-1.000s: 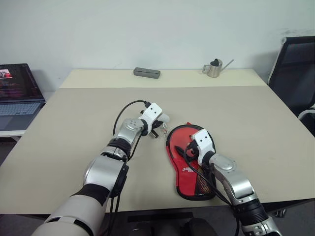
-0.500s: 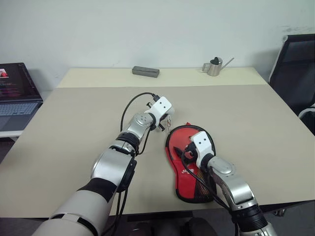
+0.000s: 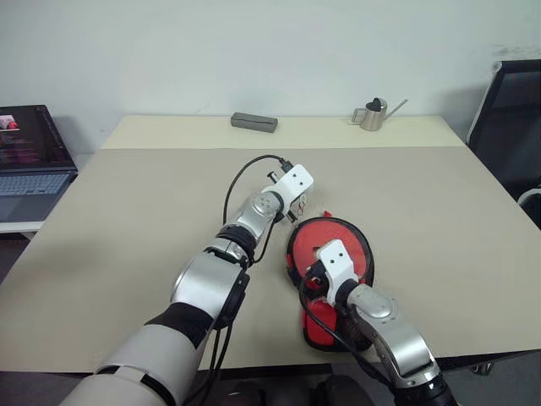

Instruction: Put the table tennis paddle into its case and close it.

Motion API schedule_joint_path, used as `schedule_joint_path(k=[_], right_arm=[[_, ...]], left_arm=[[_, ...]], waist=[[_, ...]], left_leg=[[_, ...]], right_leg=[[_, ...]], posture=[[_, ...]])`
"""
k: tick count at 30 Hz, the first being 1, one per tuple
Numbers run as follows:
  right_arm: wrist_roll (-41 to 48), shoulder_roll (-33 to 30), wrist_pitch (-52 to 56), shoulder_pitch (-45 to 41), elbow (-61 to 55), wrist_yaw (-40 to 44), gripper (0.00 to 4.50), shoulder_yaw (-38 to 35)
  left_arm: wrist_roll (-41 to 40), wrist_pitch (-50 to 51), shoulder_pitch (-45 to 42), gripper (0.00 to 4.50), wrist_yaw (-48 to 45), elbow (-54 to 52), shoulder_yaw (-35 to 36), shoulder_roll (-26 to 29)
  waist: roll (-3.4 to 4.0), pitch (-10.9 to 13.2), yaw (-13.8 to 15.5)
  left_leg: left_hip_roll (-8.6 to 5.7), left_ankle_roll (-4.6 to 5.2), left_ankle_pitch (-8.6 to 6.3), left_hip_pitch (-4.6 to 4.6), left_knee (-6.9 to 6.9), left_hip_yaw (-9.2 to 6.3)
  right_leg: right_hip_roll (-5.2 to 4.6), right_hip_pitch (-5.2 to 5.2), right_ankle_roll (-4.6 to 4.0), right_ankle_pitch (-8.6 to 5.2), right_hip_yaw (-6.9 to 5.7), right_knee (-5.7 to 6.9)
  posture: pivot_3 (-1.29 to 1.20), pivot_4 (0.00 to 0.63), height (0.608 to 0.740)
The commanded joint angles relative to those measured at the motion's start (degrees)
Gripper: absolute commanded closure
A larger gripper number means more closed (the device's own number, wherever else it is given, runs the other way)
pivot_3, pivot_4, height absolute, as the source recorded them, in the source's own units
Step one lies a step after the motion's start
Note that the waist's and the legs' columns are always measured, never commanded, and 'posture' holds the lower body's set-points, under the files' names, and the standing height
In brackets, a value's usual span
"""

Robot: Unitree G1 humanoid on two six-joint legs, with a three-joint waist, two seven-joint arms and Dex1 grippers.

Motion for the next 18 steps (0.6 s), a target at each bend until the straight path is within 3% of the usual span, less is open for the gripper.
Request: schedule_joint_path(k=[1, 18], right_arm=[[-0.1, -0.2, 6.3, 5.0, 4.2, -0.7, 0.00, 2.3], [-0.4, -0.8, 7.7, 8.7, 0.2, -3.6, 0.00, 1.6]], left_arm=[[1.5, -1.6, -3.3, 4.25, 0.6, -0.9, -0.7, -0.7], [6.1, -1.4, -4.9, 4.25, -1.2, -0.4, -3.1, -7.0]], waist=[[0.00, 0.0, 0.0], [0.00, 0.0, 0.8]], left_leg=[[0.00, 0.00, 0.00, -0.01, 0.00, -0.01], [-0.15, 0.07, -0.06, -0.08, -0.01, 0.00]], right_leg=[[0.00, 0.00, 0.00, 0.00, -0.01, -0.04], [-0.13, 0.14, 0.08, -0.05, -0.04, -0.37]], posture=[[0.00, 0.150, 0.740], [0.00, 0.150, 0.740]])
